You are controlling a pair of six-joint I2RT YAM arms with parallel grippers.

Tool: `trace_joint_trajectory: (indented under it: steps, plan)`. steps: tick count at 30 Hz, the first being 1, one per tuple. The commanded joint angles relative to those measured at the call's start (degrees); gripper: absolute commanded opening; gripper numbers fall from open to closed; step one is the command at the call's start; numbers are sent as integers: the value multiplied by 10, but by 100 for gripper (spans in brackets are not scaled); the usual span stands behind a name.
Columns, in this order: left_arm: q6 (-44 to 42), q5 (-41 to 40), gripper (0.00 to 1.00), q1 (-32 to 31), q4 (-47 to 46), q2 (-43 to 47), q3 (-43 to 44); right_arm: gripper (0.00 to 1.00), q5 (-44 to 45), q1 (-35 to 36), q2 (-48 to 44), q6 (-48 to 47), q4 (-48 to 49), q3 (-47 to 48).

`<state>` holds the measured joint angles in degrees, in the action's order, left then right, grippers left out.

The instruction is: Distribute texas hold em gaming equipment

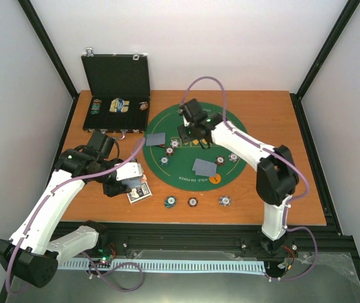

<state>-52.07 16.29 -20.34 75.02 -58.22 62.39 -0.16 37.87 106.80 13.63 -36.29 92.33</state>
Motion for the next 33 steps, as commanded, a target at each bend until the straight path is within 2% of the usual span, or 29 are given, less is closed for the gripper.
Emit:
trace_joint_trajectory:
  steps: [1,4,7,15,19,25,27,33]
  plan:
    - [7,13,15,0,5,8,16,3,296,47,62,-168,-28,15]
    - [7,12,15,0,5,12,13,3,377,65,82,-226,35,5]
    - [7,9,15,0,9,14,15,3,402,76,106,-283,83,-3]
    - [0,-1,15,0,12,21,16,3,412,92,144,-385,177,-56]
    - [-2,-2,15,0,13,20,15,3,398,92,142,-404,225,-91]
    - [-6,-11,15,0,16,20,19,9,359,100,144,-386,214,-109]
    - [-9,-12,15,0,17,20,21,15,347,106,140,-374,207,-115]
    - [-9,-12,15,0,20,19,25,50,312,112,117,-324,162,-115]
